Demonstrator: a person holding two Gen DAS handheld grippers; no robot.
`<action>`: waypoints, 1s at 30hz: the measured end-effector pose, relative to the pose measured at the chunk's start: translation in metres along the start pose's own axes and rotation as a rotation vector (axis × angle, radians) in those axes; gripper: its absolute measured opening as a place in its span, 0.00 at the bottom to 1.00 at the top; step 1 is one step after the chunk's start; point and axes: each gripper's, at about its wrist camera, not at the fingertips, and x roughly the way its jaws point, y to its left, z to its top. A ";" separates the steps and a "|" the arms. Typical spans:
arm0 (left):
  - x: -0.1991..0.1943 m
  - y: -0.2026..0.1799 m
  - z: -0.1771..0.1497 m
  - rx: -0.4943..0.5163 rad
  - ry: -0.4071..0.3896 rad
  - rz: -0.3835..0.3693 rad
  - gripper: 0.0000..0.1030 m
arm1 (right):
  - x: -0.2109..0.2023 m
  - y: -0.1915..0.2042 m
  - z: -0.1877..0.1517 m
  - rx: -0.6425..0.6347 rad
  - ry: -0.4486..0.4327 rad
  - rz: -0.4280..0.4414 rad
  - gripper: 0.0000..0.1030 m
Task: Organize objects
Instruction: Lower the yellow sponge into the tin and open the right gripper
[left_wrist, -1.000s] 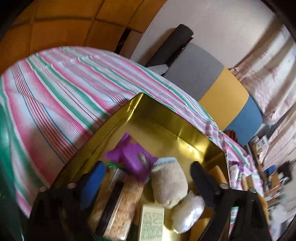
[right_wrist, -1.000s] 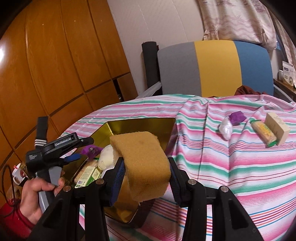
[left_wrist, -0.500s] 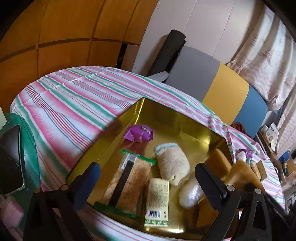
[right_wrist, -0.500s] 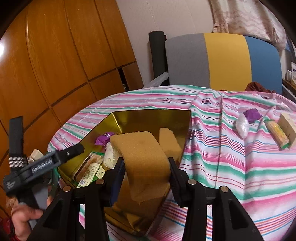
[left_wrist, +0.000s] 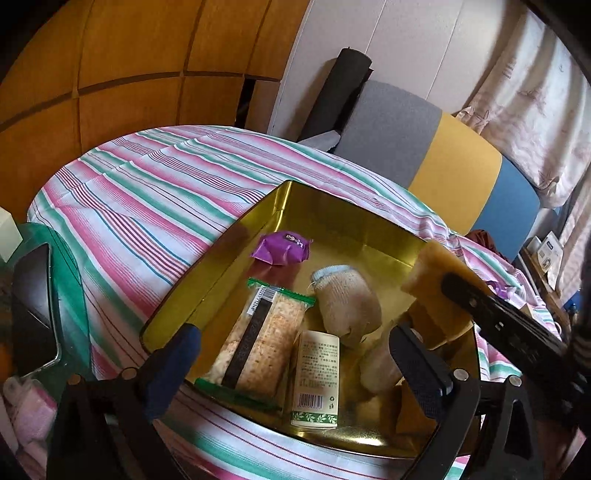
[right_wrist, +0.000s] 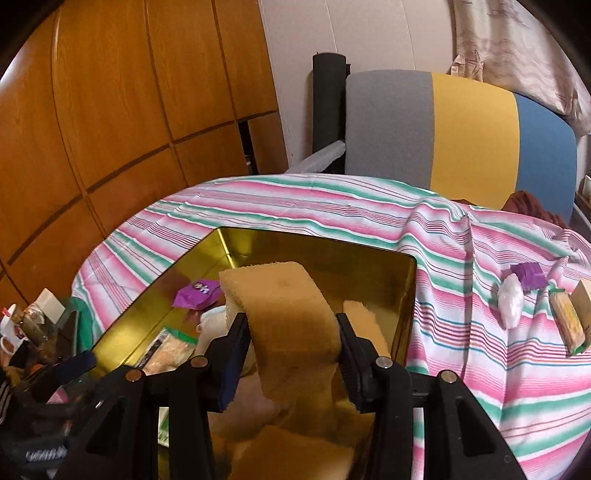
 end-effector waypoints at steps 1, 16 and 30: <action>0.000 0.001 0.000 0.000 0.000 0.003 1.00 | 0.004 -0.001 0.002 0.001 0.005 -0.013 0.46; -0.001 -0.006 -0.001 0.019 0.018 0.022 1.00 | 0.001 -0.008 -0.006 0.033 0.051 -0.061 0.59; -0.004 -0.014 -0.004 0.053 0.021 0.069 1.00 | -0.021 -0.008 -0.011 0.054 0.018 -0.049 0.59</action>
